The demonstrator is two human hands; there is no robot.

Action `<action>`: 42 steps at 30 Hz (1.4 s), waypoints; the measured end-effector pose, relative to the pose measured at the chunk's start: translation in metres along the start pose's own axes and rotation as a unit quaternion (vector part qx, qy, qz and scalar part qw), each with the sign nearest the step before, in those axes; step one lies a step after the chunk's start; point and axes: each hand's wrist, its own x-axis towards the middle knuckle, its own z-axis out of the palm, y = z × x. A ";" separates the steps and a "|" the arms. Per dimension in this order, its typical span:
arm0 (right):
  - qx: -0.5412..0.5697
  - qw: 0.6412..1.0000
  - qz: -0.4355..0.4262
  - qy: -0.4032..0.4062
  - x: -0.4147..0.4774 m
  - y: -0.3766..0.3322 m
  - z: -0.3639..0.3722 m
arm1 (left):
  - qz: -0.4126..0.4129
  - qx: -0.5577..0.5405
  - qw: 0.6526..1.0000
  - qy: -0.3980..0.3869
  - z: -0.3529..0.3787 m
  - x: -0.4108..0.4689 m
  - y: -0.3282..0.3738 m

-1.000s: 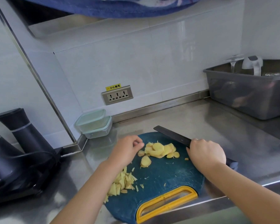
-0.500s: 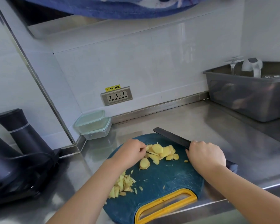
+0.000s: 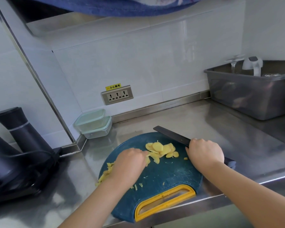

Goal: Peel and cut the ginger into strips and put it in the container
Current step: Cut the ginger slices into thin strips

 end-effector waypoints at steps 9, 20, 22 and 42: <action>-0.004 1.000 -0.004 0.001 -0.002 0.000 -0.002 | -0.095 -0.165 0.981 0.028 0.008 -0.017 0.007; -0.002 1.000 0.001 0.001 -0.002 0.000 -0.001 | -0.135 -0.255 0.955 -0.062 0.002 -0.006 -0.003; -0.004 1.000 0.001 0.000 -0.002 -0.001 0.000 | -0.127 -0.259 0.952 -0.099 -0.002 -0.003 -0.006; 0.000 1.000 0.004 -0.011 0.000 0.000 -0.001 | -0.216 -0.420 0.831 -0.295 -0.026 0.008 0.018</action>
